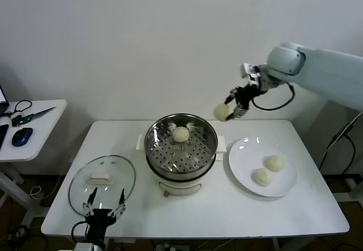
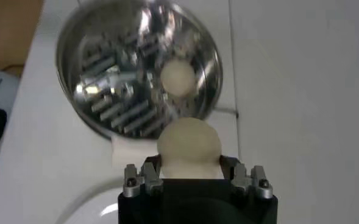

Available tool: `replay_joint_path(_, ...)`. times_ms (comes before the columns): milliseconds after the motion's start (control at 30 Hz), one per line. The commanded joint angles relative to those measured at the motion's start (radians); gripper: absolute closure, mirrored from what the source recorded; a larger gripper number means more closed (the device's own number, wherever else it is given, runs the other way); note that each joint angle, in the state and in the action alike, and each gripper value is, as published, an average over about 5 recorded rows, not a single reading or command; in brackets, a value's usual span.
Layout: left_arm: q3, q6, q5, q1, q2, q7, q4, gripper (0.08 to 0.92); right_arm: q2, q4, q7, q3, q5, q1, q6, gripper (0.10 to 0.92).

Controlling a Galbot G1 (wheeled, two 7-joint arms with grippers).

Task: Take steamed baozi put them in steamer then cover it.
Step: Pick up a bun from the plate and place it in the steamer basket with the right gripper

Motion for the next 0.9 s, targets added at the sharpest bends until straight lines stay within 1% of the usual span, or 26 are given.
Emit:
replay_joint_path(33, -0.002, 0.003, -0.002, 0.000, 0.002, 0.000, -0.004, 0.177, 0.203, 0.171, 0.126, -0.032, 0.207, 0.095, -0.125, 0.380)
replay_joint_path(167, -0.010, 0.010, -0.007, -0.006, 0.008, 0.001, -0.008, 0.177, 0.336, 0.093, 0.168, -0.053, 0.204, 0.021, -0.163, 0.380)
replay_joint_path(267, -0.015, 0.010, -0.008, -0.010, 0.010, 0.002, -0.008, 0.177, 0.393, 0.021, 0.187, -0.064, 0.177, -0.037, -0.175, 0.380)
replay_joint_path(533, -0.024, 0.008, -0.012, -0.014, 0.016, 0.001, -0.001, 0.177, 0.438, -0.099, 0.241, -0.077, 0.073, -0.189, -0.193, 0.385)
replay_joint_path(900, -0.023, 0.010, -0.011, -0.013, 0.009, 0.002, 0.001, 0.177, 0.485, -0.215, 0.264, -0.033, 0.026, -0.315, -0.201, 0.381)
